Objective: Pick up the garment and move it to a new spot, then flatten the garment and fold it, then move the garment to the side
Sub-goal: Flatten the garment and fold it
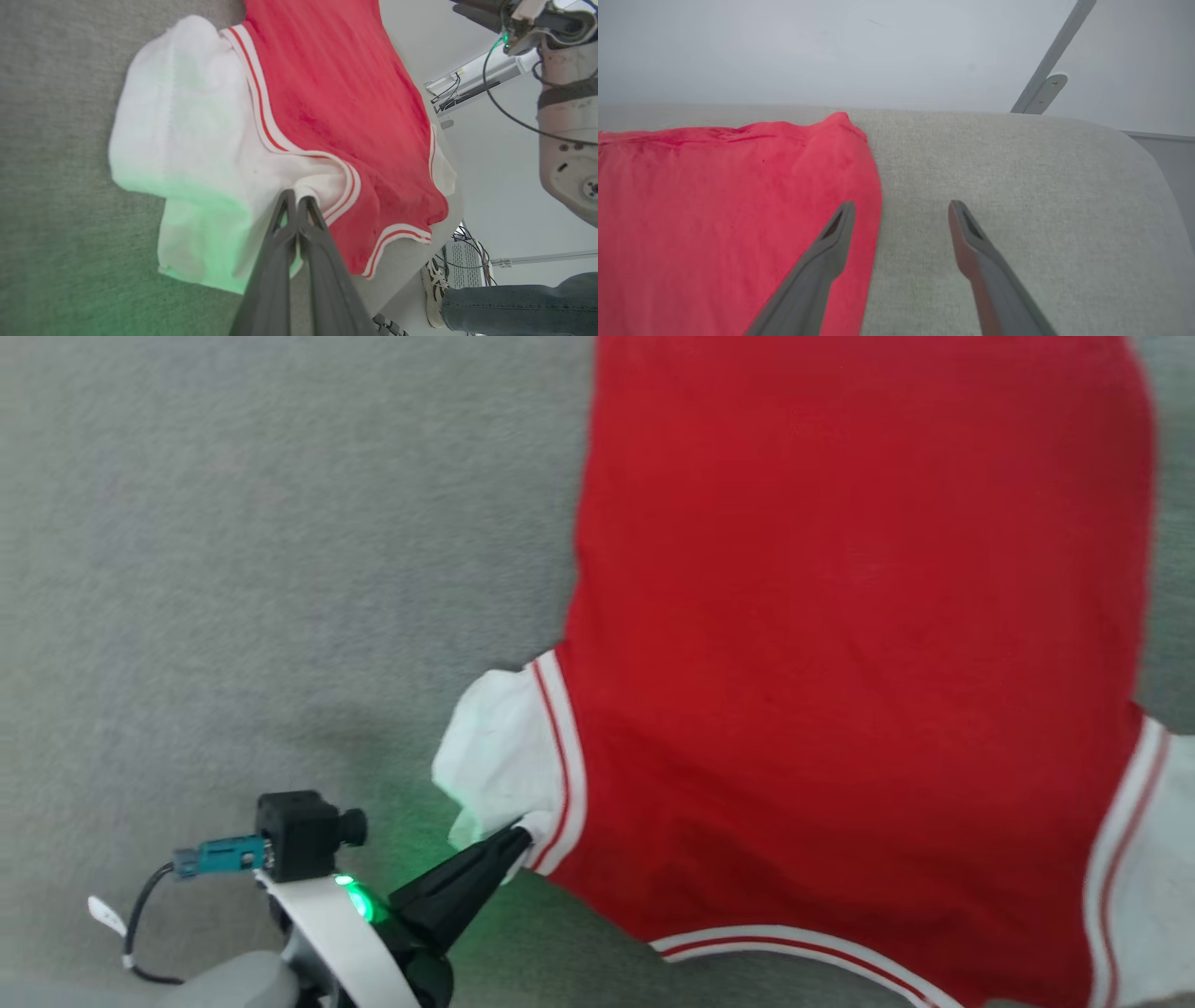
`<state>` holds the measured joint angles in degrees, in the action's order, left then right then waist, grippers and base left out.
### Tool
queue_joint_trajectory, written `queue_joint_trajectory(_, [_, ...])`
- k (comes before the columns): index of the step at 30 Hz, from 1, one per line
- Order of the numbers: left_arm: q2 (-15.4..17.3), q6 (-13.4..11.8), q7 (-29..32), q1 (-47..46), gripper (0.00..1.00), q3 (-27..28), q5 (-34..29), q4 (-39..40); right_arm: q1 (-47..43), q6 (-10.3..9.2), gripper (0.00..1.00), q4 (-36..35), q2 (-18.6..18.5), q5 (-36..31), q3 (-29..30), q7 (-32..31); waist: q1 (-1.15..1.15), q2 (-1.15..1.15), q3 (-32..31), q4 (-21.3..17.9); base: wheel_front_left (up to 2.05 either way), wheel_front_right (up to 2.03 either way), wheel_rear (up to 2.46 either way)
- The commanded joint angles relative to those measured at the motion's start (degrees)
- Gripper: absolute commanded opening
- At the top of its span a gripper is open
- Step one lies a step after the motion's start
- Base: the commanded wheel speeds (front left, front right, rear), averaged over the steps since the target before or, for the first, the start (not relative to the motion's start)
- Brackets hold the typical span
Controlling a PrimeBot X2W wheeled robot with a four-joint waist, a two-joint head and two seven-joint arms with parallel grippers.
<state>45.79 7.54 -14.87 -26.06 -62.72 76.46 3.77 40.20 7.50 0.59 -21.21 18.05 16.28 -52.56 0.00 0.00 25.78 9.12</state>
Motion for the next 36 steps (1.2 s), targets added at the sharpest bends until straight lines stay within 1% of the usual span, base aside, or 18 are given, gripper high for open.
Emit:
queue_joint_trajectory(1, [-0.65,-0.16,-0.16,-1.83,0.0,-0.66,-0.77,0.67,4.85,-0.02,1.0,5.03,-0.98,-2.23,-0.8,0.33,0.0,0.0,3.4,3.98,0.0,0.0,0.0])
queue_joint_trajectory(4, [-1.32,-0.16,-0.23,-3.29,0.0,-1.3,-1.12,1.22,11.34,-0.02,1.0,11.38,-2.87,-5.88,-3.75,-0.02,0.0,0.0,5.76,5.96,0.0,0.0,0.0])
queue_joint_trajectory(7, [-2.05,-0.17,-0.35,-4.38,0.0,-0.16,-0.54,1.43,16.72,-0.03,1.0,16.76,-5.04,-9.49,-7.87,-0.67,0.0,0.0,8.36,6.93,0.0,0.0,0.0])
queue_joint_trajectory(8, [-2.05,-0.17,-0.35,-4.38,0.0,-0.16,-0.54,1.43,16.72,-0.03,1.0,16.76,-5.04,-9.49,-7.87,-0.67,0.0,0.0,8.36,6.93,0.0,0.0,0.0])
queue_joint_trajectory(12, [-3.47,-0.16,-0.4,-4.36,0.0,1.41,-1.48,1.91,21.3,-0.03,1.0,23.46,-5.56,-12.07,-9.89,-3.38,0.0,0.0,10.56,8.19,0.0,0.0,0.0])
queue_joint_trajectory(14, [-3.99,-0.17,-0.38,-4.41,0.0,1.6,-1.84,2.0,22.88,-0.01,1.0,25.94,-5.06,-11.76,-10.4,-5.12,0.0,0.0,11.24,8.61,0.0,0.0,0.0])
queue_joint_trajectory(17, [-4.61,-0.16,-0.37,-4.88,0.0,1.4,-2.19,1.7,23.53,-0.02,1.0,28.93,-4.0,-11.88,-10.6,-5.92,0.0,0.0,11.85,8.89,0.0,0.0,0.0])
queue_joint_trajectory(18, [-4.87,-0.16,-0.36,-5.1,0.0,1.39,-2.33,1.52,23.78,-0.01,0.62,29.86,-3.69,-11.88,-11.09,-6.26,0.0,0.0,11.95,8.89,0.0,0.0,0.0])
queue_joint_trajectory(19, [-5.02,-0.16,-0.36,-5.32,0.0,1.41,-2.42,1.38,24.0,-0.01,0.47,30.5,-3.51,-11.93,-11.33,-6.22,0.0,0.0,12.01,8.85,0.0,0.0,0.0])
queue_joint_trajectory(20, [-5.2,-0.16,-0.36,-5.62,0.0,1.43,-2.51,1.29,24.21,-0.02,0.0,30.79,-3.43,-12.03,-11.49,-5.63,0.0,0.0,12.01,8.79,0.0,0.0,0.0])
queue_joint_trajectory(25, [-5.3,-0.17,-0.32,-5.46,0.0,2.26,-2.59,0.76,25.6,-0.02,0.0,32.05,-3.03,-10.9,-10.72,-3.13,0.0,0.0,9.93,7.5,0.0,0.0,0.0])
queue_joint_trajectory(27, [-5.07,-0.16,-0.32,-4.52,0.0,2.94,-2.61,0.32,25.1,-0.02,0.0,31.71,-3.04,-9.43,-11.16,-1.88,0.0,0.0,8.12,6.64,0.0,0.0,0.0])
queue_joint_trajectory(29, [-4.76,-0.16,-0.32,-3.52,0.0,3.68,-2.34,0.05,24.1,-0.02,0.0,30.46,-3.7,-6.79,-11.54,-1.91,0.0,0.0,6.22,5.73,0.0,0.0,0.0])
queue_joint_trajectory(32, [-4.15,-0.16,-0.32,-1.88,0.0,5.23,-2.32,-0.34,20.02,-0.02,0.0,27.08,-5.25,-1.31,-12.58,-4.46,0.0,0.0,3.43,4.17,0.0,0.0,0.0])
queue_joint_trajectory(36, [-3.11,-0.17,-0.32,0.69,0.0,6.9,-2.42,-0.99,10.22,-0.02,0.0,17.94,-9.73,6.32,-13.79,-9.58,0.0,0.0,0.25,2.0,0.0,0.0,0.0])
